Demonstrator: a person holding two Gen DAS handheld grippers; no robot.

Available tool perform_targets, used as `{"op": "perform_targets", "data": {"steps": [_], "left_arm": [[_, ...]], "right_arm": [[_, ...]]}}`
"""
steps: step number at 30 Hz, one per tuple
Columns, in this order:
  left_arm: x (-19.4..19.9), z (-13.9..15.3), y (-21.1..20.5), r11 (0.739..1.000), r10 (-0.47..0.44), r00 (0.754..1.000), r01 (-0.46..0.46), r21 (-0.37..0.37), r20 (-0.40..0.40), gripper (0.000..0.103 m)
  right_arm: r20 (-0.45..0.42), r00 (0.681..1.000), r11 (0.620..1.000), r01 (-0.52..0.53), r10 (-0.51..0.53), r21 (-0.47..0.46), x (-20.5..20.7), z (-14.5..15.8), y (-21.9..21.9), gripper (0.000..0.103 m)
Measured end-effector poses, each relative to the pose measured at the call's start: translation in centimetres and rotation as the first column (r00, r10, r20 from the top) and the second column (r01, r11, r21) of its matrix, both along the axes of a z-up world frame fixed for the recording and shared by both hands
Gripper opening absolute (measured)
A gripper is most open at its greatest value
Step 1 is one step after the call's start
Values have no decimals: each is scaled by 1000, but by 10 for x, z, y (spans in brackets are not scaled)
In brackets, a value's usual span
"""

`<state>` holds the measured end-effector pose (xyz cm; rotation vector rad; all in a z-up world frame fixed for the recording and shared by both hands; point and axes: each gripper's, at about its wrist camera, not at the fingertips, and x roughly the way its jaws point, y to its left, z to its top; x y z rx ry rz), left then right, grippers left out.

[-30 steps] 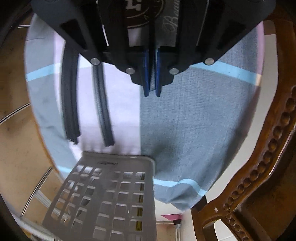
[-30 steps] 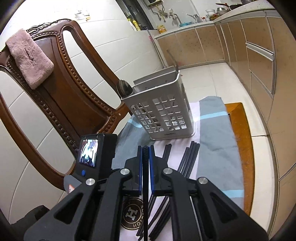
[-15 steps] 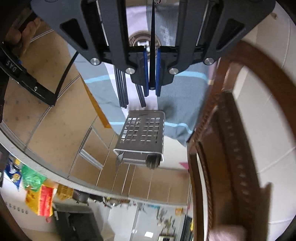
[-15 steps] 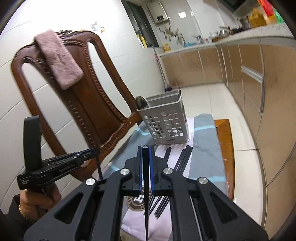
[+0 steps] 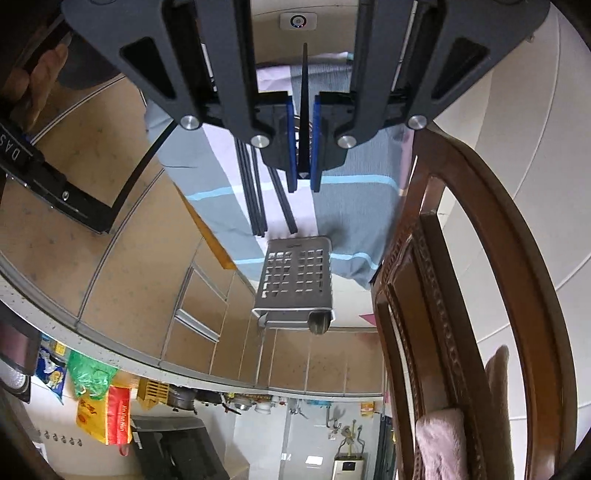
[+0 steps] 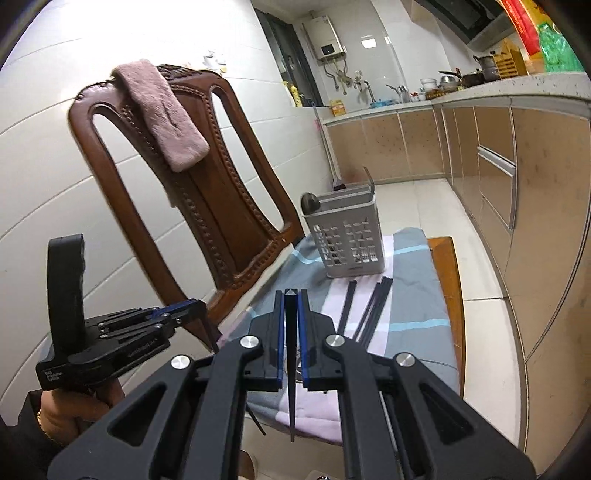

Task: Organize utensils
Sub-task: 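Lift the chopsticks with both tools and lower them into the caddy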

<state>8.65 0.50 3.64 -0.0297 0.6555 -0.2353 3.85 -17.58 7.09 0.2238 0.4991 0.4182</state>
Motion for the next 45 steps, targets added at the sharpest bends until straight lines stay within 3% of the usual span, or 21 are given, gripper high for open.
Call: {"op": "perform_targets", "data": {"steps": [4,8,12,14,20,25,30,35,45], "left_arm": [[-9,27,-3,1000,-29,999,29,0,30,7],[-3,82,0,996,-73,994,78,-53,80,7],[23,144,1,992,-67,983,84,-90,170,7],[46,166,-1,992,-59,980,80,-102,190,7],[125,222,-6,989,-7,963,47,-143,268,7],[187,246,-6,985,57,947,-2,-173,317,7],[242,231,-12,982,100,943,-43,-182,318,7],[292,182,-15,979,115,954,-63,-192,277,7],[335,89,-27,973,125,958,-68,-219,259,8]], "right_arm": [[20,1000,1000,-6,6,19,-5,30,-1,7],[93,995,1000,-21,19,22,1,90,-6,7],[158,987,1000,-7,7,0,27,143,-14,7],[153,988,1000,18,-18,0,59,164,-21,7],[160,980,993,112,-115,25,143,190,-36,7],[195,961,980,195,-196,27,206,192,-34,7],[195,949,969,245,-248,39,263,164,-30,7],[183,944,962,269,-274,54,304,119,-25,7],[154,944,957,286,-291,52,330,43,-18,7]]}}
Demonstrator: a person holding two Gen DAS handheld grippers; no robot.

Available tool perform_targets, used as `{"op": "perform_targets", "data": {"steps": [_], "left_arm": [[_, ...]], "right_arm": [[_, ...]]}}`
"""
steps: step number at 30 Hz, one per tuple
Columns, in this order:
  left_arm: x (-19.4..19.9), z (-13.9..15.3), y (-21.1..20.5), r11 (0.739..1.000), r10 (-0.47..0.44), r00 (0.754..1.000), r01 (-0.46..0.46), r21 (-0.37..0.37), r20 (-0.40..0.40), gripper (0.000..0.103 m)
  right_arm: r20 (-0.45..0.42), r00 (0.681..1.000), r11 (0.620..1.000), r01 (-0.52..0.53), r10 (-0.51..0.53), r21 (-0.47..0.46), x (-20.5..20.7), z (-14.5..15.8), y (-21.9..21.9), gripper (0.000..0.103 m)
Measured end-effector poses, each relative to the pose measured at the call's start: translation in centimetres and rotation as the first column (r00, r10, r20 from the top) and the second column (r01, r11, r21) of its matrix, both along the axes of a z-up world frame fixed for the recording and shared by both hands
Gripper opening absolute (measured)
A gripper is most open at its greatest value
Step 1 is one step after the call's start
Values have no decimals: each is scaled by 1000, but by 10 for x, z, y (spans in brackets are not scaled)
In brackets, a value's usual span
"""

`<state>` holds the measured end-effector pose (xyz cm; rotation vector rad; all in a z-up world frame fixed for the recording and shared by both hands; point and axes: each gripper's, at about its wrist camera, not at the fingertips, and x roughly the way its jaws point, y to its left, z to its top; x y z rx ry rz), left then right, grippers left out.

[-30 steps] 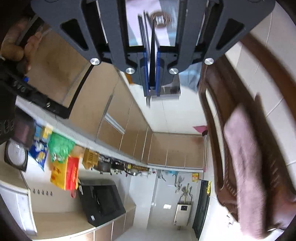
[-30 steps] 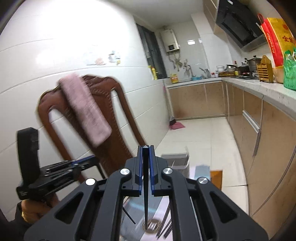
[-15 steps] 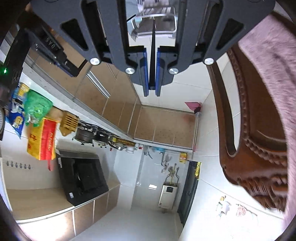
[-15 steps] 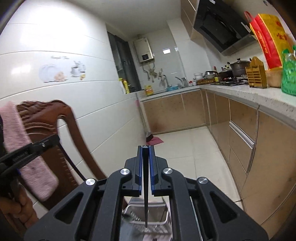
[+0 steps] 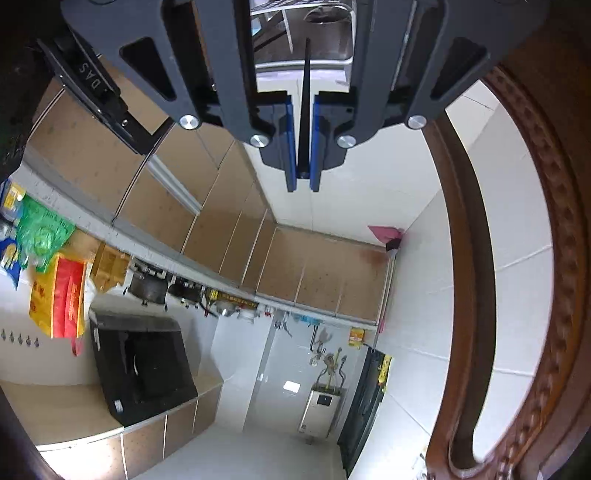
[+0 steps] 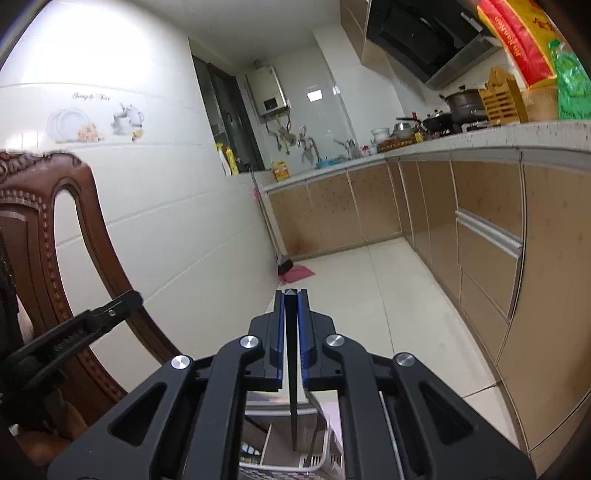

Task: Organize utensils
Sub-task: 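Lift the chopsticks with both tools and lower them into the caddy, then open both tools to release the chopsticks and withdraw from the caddy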

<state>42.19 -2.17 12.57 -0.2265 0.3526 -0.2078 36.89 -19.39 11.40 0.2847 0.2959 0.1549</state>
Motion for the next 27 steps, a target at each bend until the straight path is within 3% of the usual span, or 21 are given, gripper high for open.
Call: {"op": "perform_targets", "data": {"steps": [3,5,6,7,8,9,11,13,16,20,24,27], "left_arm": [[6,-25,-9,1000,-11,999,12,17,-44,8],[4,-38,-12,999,-17,997,20,31,-73,11],[1,-41,-12,999,-20,997,23,35,-76,23],[-2,-44,-11,999,-26,997,28,33,-78,45],[-10,-45,-8,999,-28,997,30,28,-77,56],[-18,-45,-5,999,-28,997,30,22,-72,68],[-45,-42,4,999,-44,998,44,11,-45,71],[-77,-41,13,999,-39,999,39,25,-8,84],[-136,-47,27,999,-22,998,21,30,54,91],[-206,-68,42,1000,12,995,-14,21,95,95],[-242,-79,48,997,39,994,-46,63,101,95],[-249,-84,51,999,22,996,-26,41,85,95]], "right_arm": [[-39,999,1000,-5,5,2,2,-19,1,9],[-58,998,1000,-10,11,10,-2,-26,-2,19],[-66,998,1000,-18,19,16,-4,-28,-3,25],[-69,997,1000,-21,22,15,-8,-29,-5,30],[-64,998,1000,-27,28,17,-14,-28,-7,35],[-57,998,999,-32,33,18,-21,-26,-8,45],[-25,999,999,-36,36,17,-47,-20,-15,53],[-2,999,999,-37,37,-7,-74,-19,-20,57],[-7,1000,999,-7,6,-38,-127,-29,-31,67],[-155,988,998,15,-25,-67,-170,-76,-29,67],[-350,937,985,-63,4,-158,-186,-142,12,67],[-447,893,967,-157,52,-202,-179,-167,45,61]]}}
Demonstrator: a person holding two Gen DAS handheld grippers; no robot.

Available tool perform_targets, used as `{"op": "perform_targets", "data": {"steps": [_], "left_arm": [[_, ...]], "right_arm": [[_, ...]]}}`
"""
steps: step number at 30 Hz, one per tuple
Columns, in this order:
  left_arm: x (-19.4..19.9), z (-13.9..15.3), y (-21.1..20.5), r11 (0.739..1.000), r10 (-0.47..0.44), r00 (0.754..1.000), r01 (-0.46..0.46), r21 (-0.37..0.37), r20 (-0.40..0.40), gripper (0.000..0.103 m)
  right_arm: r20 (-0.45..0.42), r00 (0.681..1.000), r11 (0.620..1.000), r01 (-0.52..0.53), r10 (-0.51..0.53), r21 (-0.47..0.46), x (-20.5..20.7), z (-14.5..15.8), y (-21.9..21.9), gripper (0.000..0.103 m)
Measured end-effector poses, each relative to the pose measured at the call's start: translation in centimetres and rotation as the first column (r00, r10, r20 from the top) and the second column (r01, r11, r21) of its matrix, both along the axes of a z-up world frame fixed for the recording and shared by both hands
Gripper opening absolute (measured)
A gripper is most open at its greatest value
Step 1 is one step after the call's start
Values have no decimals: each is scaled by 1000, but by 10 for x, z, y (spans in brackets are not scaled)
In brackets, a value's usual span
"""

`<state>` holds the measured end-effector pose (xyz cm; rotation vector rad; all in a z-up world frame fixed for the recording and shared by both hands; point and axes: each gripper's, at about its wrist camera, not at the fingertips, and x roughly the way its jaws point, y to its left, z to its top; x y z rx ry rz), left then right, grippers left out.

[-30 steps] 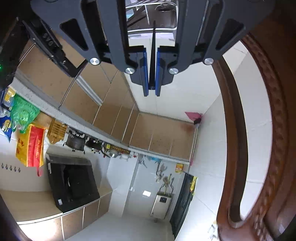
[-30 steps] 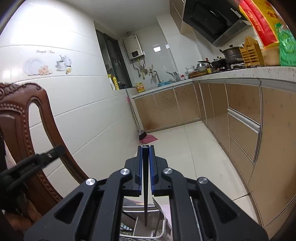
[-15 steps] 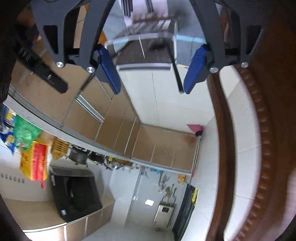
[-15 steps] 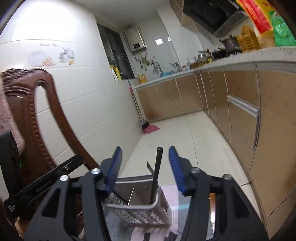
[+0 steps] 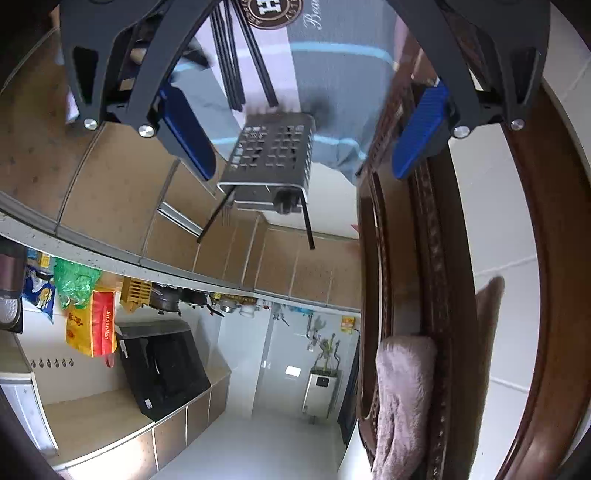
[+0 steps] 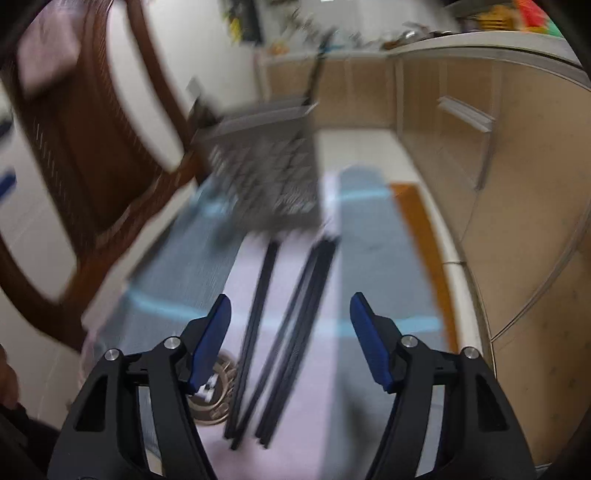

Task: Organize utensils
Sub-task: 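Open both tools to release the chopsticks and withdraw from the caddy, then lower the right tool onto a black chopstick and close on it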

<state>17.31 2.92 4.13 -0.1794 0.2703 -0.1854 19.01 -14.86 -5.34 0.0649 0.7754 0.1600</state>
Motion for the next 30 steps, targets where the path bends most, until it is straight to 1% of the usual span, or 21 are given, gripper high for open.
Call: {"op": "perform_targets", "data": {"steps": [1,2,4,6,7,9,13,15,17,19,20,22,24,27,28,30], "left_arm": [[1,-2,-1,1000,-2,1000,2,2,-5,95],[3,-5,0,1000,1,1000,-1,14,-13,95],[7,-11,4,1000,17,999,-16,23,-39,95],[12,-14,7,1000,10,998,-9,10,-64,95],[13,-15,7,1000,5,997,-5,7,-71,95],[12,-14,6,1000,4,998,-3,14,-67,95],[9,-12,3,1000,-16,998,17,23,-65,95],[11,-12,5,1000,-21,997,22,12,-73,95],[11,-12,6,1000,-30,997,30,3,-78,95],[9,-12,7,999,-31,997,31,5,-77,95],[9,-12,6,999,-31,997,32,7,-75,95],[9,-12,6,999,-32,997,33,10,-77,95],[10,-12,7,999,-37,996,37,-4,-85,95],[10,-11,7,999,-38,995,38,-5,-87,95],[10,-12,7,999,-38,995,38,-2,-88,95],[11,-13,6,999,-37,995,38,0,-95,95]], "right_arm": [[-27,999,1000,-18,18,-16,6,-7,10,54],[-61,998,1000,-28,27,-10,13,-13,18,51],[-109,993,999,-35,35,5,26,-23,27,40],[-144,989,999,-39,40,7,34,-34,34,38],[-155,987,999,-42,42,6,36,-39,38,34],[-159,986,998,-56,56,10,32,-47,47,31],[-192,981,999,-42,39,-9,39,-58,51,31],[-194,981,1000,-29,29,0,39,-59,50,31],[-128,991,999,30,-25,32,32,-48,39,31],[-86,992,994,101,-98,34,26,-41,22,31],[-81,989,992,124,-122,19,25,-40,16,31],[-103,984,989,146,-147,-15,28,-42,9,31],[-136,981,990,131,-138,-61,31,-49,13,31],[-170,976,987,121,-139,-107,32,-61,20,31],[-169,976,986,121,-140,-117,31,-63,21,33],[-162,978,983,108,-132,-149,31,-66,25,33]]}}
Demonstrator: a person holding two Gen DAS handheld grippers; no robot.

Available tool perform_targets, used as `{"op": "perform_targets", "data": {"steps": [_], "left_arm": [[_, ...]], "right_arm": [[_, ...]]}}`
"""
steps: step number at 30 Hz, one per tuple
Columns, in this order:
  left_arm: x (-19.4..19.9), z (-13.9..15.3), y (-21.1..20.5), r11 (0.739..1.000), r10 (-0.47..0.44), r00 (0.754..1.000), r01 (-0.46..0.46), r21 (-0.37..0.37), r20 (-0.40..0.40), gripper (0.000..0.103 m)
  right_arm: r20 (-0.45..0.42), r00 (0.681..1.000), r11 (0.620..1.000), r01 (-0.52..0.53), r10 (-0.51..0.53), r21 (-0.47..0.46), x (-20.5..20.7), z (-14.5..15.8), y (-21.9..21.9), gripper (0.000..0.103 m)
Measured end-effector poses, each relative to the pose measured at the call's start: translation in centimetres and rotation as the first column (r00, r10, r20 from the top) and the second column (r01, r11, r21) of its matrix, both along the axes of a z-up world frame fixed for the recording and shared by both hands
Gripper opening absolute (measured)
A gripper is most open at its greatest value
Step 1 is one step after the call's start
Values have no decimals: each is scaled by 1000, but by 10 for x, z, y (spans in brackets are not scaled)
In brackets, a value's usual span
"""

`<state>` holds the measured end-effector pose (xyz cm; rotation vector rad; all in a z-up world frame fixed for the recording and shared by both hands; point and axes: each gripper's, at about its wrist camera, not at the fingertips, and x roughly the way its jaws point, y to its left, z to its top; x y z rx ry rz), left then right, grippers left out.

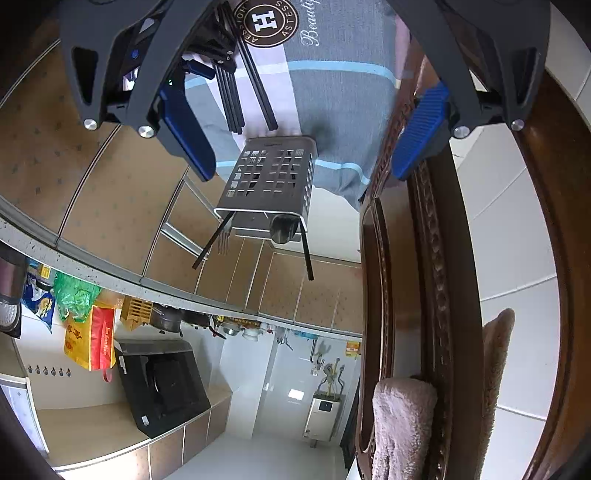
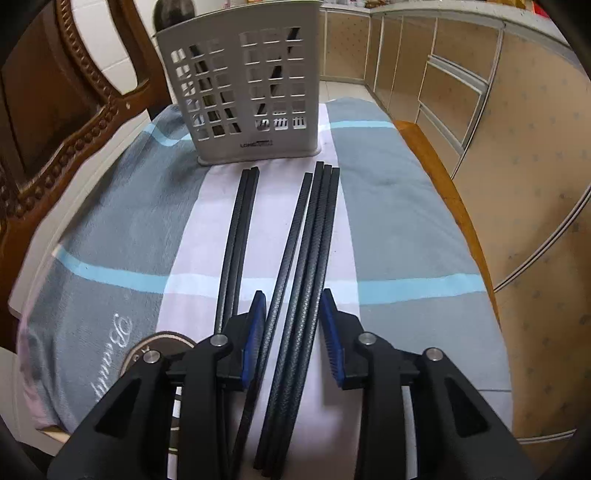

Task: Organize utensils
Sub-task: 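Lower the right tool onto a black chopstick and close on it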

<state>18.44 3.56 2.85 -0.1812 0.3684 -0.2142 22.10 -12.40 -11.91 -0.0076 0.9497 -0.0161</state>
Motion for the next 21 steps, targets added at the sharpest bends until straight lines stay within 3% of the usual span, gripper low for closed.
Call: {"op": "perform_targets", "data": {"steps": [6,12,14,16,18,21], "left_arm": [[1,-2,-2,1000,-5,1000,5,8,-21,95],[3,-4,-4,1000,-8,999,8,12,-38,95],[4,-5,-6,1000,-13,999,14,16,-45,95],[5,-6,-8,1000,-15,999,16,20,-47,95],[5,-6,-9,1000,-16,999,17,22,-47,95],[6,-7,-9,1000,-9,999,10,23,-53,95]], "right_arm": [[-9,1000,1000,3,-3,21,6,-6,-18,25],[10,999,997,49,-50,61,-1,-6,-48,24],[19,998,997,54,-55,59,-4,-5,-46,25],[55,995,991,82,-87,102,-12,6,-41,36],[122,991,995,38,-50,97,-23,21,-22,39],[104,994,995,-52,43,84,-22,23,15,39]]}}
